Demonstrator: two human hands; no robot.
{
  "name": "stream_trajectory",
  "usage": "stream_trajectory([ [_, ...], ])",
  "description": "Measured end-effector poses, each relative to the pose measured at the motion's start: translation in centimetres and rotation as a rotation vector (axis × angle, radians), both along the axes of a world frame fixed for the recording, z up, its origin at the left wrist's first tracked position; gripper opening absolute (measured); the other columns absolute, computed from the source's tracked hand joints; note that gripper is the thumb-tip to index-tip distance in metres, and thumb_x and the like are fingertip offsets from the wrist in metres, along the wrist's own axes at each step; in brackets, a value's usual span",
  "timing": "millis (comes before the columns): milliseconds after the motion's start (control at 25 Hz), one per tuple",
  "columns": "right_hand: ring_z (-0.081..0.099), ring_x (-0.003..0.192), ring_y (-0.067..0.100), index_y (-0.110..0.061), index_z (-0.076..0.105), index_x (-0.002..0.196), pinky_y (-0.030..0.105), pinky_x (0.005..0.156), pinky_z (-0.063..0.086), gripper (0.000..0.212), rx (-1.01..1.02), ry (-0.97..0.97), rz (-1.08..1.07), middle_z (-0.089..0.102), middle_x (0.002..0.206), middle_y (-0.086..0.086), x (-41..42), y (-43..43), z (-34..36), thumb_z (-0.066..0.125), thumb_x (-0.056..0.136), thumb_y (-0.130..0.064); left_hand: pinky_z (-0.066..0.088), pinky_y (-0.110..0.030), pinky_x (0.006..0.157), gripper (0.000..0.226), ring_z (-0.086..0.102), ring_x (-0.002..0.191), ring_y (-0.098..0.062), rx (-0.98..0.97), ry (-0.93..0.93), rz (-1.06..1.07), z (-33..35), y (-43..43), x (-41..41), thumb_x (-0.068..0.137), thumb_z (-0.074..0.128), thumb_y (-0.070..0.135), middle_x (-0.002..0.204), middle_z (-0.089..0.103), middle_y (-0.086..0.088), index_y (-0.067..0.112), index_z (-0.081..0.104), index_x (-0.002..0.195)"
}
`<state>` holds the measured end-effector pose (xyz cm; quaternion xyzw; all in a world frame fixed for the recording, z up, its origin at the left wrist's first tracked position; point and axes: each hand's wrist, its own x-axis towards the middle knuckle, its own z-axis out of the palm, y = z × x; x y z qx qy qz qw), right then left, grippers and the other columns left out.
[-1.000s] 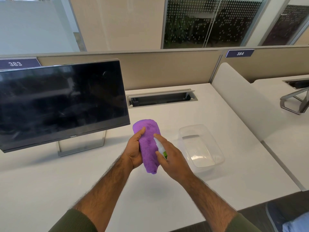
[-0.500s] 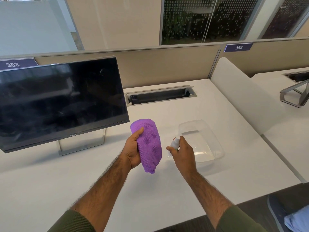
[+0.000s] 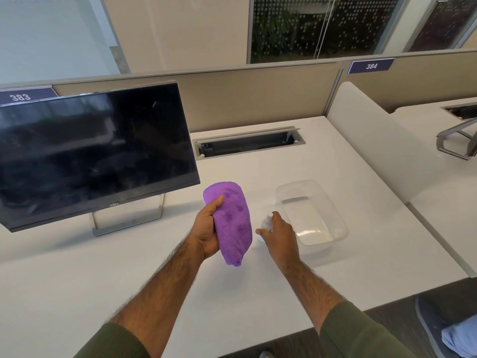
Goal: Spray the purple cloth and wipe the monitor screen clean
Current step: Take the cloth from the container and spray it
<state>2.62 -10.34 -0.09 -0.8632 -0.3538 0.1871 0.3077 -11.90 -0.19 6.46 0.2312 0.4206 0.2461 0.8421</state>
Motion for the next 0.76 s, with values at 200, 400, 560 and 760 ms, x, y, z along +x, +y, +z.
stream_trajectory([
  [200,0.067,0.105,0.035,-0.010,0.055,0.119,0.036,0.084,0.051,0.046,-0.006,-0.004,0.010,0.072,0.116,0.012,0.1,0.1,-0.3,0.080,0.085,-0.028,0.057,-0.046,0.077,0.033,0.068,0.098,-0.034,-0.002,-0.006,-0.002,-0.3,-0.1,-0.1,0.098,0.060,0.038,0.107,0.074,-0.014,0.013,0.065,0.118],
  [400,0.067,0.102,0.035,-0.009,0.055,0.118,0.033,0.080,0.050,0.047,0.010,0.003,0.008,0.072,0.114,0.011,0.2,-0.1,-0.4,0.082,0.084,-0.027,0.057,-0.046,0.077,0.031,0.068,0.099,-0.034,-0.004,-0.008,-0.004,0.1,-0.1,-0.2,0.098,0.060,0.039,0.109,0.072,-0.014,0.014,0.065,0.117],
  [560,0.066,0.102,0.031,-0.012,0.055,0.126,0.029,0.081,0.047,0.053,0.032,0.018,0.019,0.071,0.118,0.009,0.3,-0.5,-0.3,0.081,0.084,-0.028,0.058,-0.046,0.079,0.034,0.067,0.101,-0.034,0.003,-0.018,-0.006,0.5,0.0,-0.5,0.097,0.061,0.039,0.113,0.070,-0.015,0.014,0.063,0.121],
  [760,0.061,0.118,0.022,-0.017,0.055,0.137,0.039,0.099,0.052,0.062,0.159,0.022,-0.007,0.064,0.132,0.003,-0.6,-2.5,1.9,0.081,0.083,-0.034,0.058,-0.046,0.079,0.037,0.067,0.102,-0.034,0.008,-0.055,-0.007,1.3,-0.3,-1.3,0.097,0.061,0.038,0.114,0.070,-0.015,0.014,0.062,0.125],
])
